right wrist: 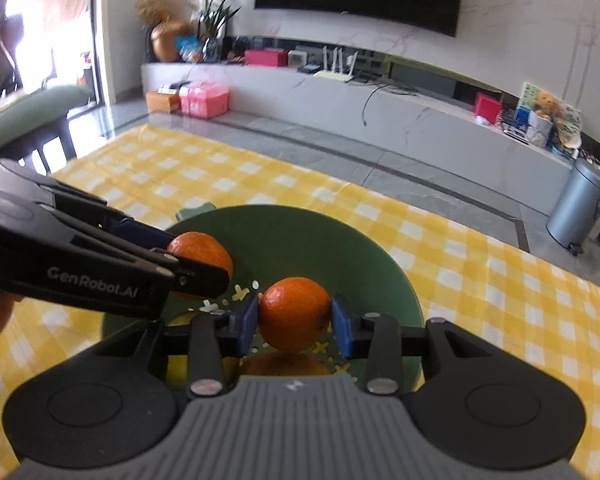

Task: Organize fruits
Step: 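Carry both oranges over the colander and lower them onto the pears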

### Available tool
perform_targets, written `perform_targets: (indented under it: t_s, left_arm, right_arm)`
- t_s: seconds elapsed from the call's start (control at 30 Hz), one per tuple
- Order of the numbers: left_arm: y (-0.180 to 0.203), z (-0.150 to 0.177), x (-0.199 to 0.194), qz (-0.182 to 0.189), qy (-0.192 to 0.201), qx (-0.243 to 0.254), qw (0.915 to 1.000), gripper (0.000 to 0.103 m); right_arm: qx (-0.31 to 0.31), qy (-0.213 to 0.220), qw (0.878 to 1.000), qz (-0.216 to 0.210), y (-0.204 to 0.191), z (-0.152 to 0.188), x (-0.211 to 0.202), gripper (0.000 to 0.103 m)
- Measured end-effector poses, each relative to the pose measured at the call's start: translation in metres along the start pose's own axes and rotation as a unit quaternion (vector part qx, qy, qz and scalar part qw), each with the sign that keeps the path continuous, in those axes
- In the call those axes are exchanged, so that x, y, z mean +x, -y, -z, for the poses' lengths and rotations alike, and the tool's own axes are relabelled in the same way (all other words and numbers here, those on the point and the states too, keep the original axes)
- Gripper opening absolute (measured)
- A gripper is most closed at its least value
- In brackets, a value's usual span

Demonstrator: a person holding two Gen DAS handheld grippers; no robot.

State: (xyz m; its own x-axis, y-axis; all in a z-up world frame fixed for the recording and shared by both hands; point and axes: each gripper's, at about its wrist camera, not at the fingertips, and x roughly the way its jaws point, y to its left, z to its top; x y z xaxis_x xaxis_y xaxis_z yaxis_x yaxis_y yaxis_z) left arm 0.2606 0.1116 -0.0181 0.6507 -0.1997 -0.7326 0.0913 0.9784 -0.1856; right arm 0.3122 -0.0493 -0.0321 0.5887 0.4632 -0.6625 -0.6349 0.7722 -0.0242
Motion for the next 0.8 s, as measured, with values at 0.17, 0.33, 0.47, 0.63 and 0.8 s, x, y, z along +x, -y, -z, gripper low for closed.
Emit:
perform_targets:
  t_s: [0.17,0.33,0.47,0.63,0.8]
  left_arm:
    - [0.002,0.002,0.008,-0.008,-0.009,0.013,0.9998,0.05]
    - [0.004,0.002,0.01,-0.013,-0.008,0.017,0.9997,0.05]
    - [0.004,0.003,0.01,-0.013,-0.007,0.02,0.9997,0.05]
    - [0.004,0.004,0.009,-0.013,-0.001,0.021,0.9997,0.054]
    - [0.003,0.004,0.004,-0.004,0.014,0.015,0.9998,0.068]
  right_arm:
    - [-0.029,-0.025,0.999,-0.006,-0.002,0.0,0.019,0.037]
    - [-0.046,-0.036,0.998,-0.007,-0.006,0.001,0.029,0.037]
    - [-0.055,-0.043,0.998,-0.007,-0.009,0.0,0.033,0.037]
    - [-0.064,-0.045,0.997,-0.001,-0.013,0.002,0.032,0.037]
    - [-0.071,-0.049,0.996,-0.001,-0.013,0.001,0.033,0.037]
